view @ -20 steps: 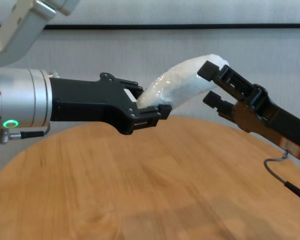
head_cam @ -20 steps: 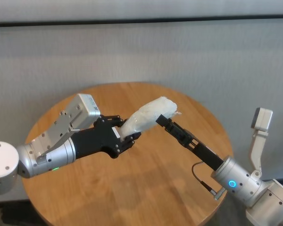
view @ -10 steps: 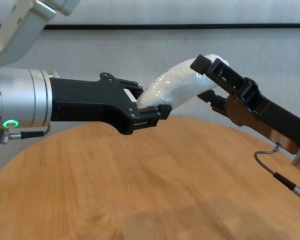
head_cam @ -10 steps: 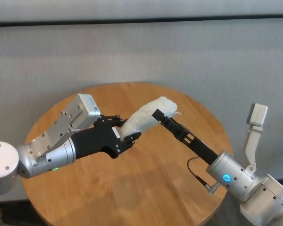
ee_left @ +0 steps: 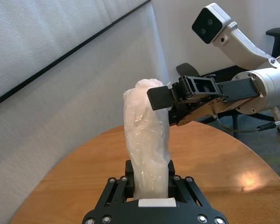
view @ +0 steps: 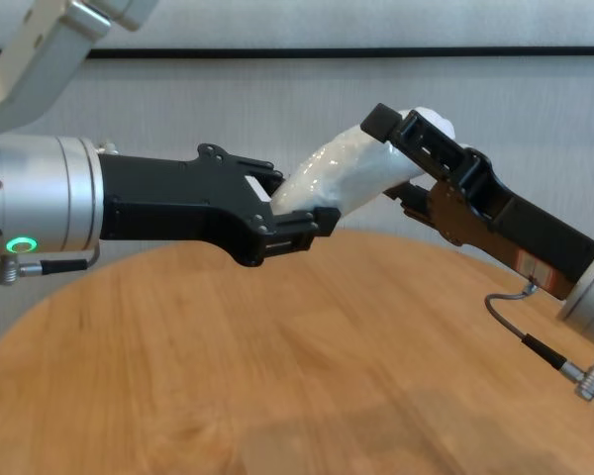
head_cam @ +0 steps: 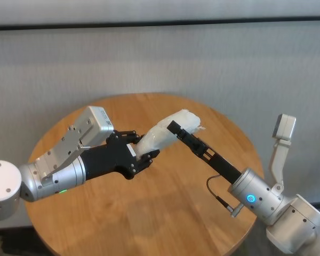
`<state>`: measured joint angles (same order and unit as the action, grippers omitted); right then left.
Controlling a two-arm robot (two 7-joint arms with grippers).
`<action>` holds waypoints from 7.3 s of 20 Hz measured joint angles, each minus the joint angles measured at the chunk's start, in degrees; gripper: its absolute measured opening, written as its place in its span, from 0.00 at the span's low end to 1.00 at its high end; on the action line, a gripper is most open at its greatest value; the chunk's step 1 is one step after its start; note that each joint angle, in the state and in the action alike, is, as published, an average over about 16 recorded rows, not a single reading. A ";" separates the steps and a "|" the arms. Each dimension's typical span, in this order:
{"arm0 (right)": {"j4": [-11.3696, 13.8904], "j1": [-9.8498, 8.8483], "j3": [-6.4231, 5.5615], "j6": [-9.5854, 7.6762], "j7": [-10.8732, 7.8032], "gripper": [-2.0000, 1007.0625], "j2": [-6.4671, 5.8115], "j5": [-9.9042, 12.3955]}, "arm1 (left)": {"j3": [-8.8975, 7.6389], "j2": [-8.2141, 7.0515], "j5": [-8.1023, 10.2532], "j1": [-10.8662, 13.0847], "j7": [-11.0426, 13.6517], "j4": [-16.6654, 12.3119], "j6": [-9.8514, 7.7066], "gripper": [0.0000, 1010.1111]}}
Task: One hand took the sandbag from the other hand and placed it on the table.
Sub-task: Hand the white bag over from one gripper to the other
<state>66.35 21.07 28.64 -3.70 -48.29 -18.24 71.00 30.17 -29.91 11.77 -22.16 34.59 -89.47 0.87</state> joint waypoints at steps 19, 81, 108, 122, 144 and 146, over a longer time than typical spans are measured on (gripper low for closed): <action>-1.57 1.67 2.01 -0.13 -0.36 0.99 0.55 0.96 | 0.00 0.00 0.00 0.00 0.00 0.00 0.00 0.39; -1.05 1.92 2.88 -1.58 0.58 0.56 -0.81 2.29 | 0.00 0.00 -0.01 -0.01 0.00 0.00 -0.01 0.39; -1.24 1.78 2.78 -1.46 0.29 0.56 -0.69 2.67 | 0.00 0.00 0.01 0.00 0.00 -0.01 0.01 0.39; -1.53 1.59 2.75 -1.49 -0.34 0.56 -0.69 3.59 | 0.00 0.00 0.02 0.00 0.00 -0.02 0.02 0.39; -1.62 1.37 2.85 -1.50 -0.37 0.56 -0.78 4.40 | 0.00 -0.01 0.00 -0.01 0.00 0.00 0.00 0.81; -1.62 1.32 2.79 -1.49 -0.12 0.56 -0.77 4.51 | -0.01 -0.01 0.00 -0.01 0.00 0.00 0.00 0.86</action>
<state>64.74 22.40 31.43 -5.18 -48.41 -19.01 75.51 30.16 -29.92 11.76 -22.17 34.59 -89.47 0.87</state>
